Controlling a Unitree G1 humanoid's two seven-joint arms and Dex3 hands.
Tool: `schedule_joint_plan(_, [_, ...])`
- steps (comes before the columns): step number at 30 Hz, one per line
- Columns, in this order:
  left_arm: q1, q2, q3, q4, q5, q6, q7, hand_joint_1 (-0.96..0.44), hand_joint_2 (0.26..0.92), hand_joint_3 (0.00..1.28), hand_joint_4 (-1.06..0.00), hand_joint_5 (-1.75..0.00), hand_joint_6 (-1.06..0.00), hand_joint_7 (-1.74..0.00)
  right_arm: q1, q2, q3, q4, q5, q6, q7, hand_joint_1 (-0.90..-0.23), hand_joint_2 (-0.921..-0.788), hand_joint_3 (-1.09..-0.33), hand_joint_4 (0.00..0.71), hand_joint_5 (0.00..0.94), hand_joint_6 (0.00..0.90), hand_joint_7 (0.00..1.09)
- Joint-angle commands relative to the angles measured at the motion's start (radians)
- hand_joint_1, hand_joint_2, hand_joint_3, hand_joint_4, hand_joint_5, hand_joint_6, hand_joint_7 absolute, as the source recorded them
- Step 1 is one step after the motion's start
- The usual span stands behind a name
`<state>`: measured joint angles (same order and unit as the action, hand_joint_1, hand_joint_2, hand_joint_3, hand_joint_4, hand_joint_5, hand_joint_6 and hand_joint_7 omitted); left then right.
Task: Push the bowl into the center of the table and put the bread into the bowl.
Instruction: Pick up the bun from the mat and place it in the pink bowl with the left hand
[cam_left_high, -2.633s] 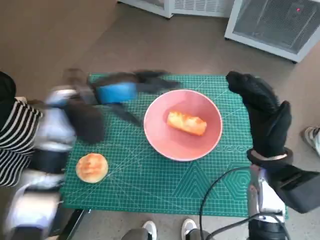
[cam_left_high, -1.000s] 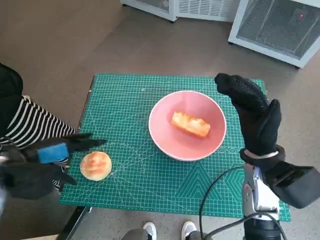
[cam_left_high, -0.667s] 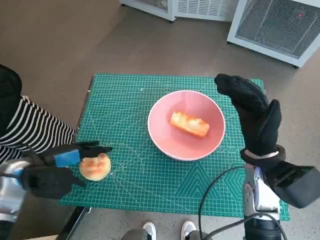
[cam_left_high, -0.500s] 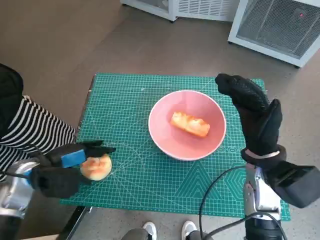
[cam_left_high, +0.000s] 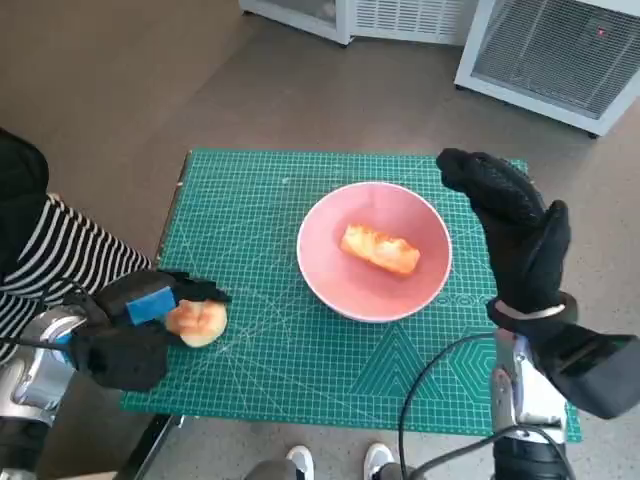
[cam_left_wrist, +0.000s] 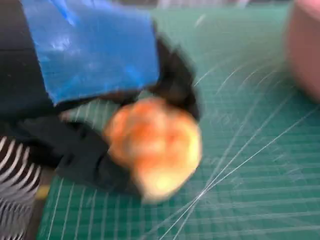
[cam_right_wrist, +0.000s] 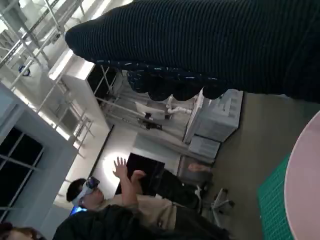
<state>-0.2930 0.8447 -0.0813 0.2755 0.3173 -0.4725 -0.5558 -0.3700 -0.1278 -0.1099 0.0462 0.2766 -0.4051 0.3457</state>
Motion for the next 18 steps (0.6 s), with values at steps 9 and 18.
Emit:
schedule_joint_plan(9, [-0.196, -0.082, 0.144, -0.161, -0.248, -0.106, 0.071, 0.0, 0.914, 0.02, -0.79, -1.1, -0.68, -1.07, 0.004, -0.008, -0.009, 0.018, -0.002, 0.012, -0.005, -0.695, -0.921, -0.677, 0.171, 0.006, 0.045, 0.47])
schedule_joint_plan(18, [-0.404, -0.206, 0.068, -0.171, -0.181, -0.059, 0.121, 0.0, 0.908, 0.03, -0.77, -1.13, -0.7, -1.04, -0.005, -0.007, -0.009, 0.04, -0.008, -0.002, -0.005, -0.695, -0.921, -0.678, 0.171, 0.005, 0.047, 0.47])
